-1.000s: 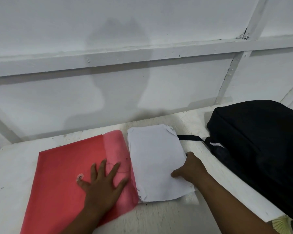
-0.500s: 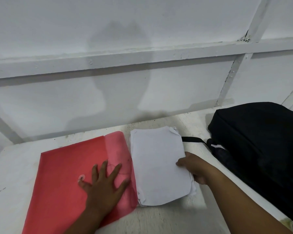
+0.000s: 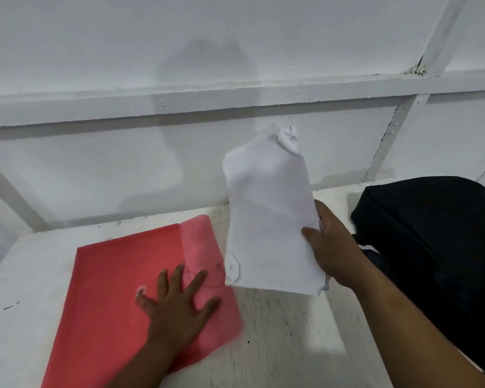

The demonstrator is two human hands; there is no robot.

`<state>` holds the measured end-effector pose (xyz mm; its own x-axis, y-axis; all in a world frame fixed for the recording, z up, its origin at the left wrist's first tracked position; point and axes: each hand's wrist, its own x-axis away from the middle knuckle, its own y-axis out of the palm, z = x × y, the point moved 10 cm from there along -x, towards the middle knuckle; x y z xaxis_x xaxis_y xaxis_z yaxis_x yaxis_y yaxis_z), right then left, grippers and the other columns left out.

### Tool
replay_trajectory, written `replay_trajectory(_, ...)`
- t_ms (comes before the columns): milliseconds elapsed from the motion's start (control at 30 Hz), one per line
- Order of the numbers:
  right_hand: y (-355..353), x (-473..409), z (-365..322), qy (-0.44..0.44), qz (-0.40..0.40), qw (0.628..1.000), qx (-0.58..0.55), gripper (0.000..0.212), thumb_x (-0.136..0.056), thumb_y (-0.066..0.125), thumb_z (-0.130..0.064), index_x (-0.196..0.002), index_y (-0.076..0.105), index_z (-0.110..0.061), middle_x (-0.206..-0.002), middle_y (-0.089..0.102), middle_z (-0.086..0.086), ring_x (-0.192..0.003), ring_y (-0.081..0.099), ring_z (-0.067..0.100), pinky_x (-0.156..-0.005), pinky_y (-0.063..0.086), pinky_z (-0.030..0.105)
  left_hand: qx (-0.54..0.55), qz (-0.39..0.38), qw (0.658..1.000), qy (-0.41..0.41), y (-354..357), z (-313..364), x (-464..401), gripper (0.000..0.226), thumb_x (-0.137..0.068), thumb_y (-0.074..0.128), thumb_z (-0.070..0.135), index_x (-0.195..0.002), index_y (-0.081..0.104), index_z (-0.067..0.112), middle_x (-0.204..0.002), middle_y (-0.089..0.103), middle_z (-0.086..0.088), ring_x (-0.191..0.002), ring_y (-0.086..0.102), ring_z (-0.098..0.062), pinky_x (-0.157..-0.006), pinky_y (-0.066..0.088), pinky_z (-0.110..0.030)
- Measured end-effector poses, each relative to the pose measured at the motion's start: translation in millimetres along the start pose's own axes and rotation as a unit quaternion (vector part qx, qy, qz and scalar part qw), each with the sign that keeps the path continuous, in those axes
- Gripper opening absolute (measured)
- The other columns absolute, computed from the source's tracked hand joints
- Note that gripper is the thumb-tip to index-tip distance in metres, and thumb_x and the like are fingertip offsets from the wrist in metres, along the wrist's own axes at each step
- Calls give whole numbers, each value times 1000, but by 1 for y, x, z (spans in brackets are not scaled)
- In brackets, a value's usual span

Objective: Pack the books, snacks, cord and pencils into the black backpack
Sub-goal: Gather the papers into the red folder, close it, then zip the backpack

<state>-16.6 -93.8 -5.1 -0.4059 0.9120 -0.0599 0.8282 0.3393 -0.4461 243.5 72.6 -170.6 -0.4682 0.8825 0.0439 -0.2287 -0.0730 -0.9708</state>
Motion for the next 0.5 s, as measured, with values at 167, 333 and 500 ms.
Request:
replay_trajectory(167,19,2,-7,-39,19,999,19,53,-97,45,0,-137,40,-35,-114,51,-28,-97,51,-15,-79,32,-7,31,7,999,1,-3,-1,1,83,-72,19,94,-146,29,59,-167,13,9,-154,-1,-26,-111,-11,-63)
replay_trajectory(333,53,10,25,-5,-53,996,76,54,-99,44,-2,-147,36,-26,-128,50,-15,-112,49,2,-85,30,-3,247,118,962,-12,-22,-22,7,53,-77,44,51,-128,58,44,-137,56,16,-144,38,-22,-119,6,-60)
replay_trajectory(500,64,16,32,14,-81,994,69,55,-98,43,1,-144,38,-30,-114,49,-26,-94,47,-26,-75,34,-7,308,174,935,-31,-36,-31,12,50,-73,60,47,-121,59,33,-123,61,12,-120,55,-15,-110,33,-50)
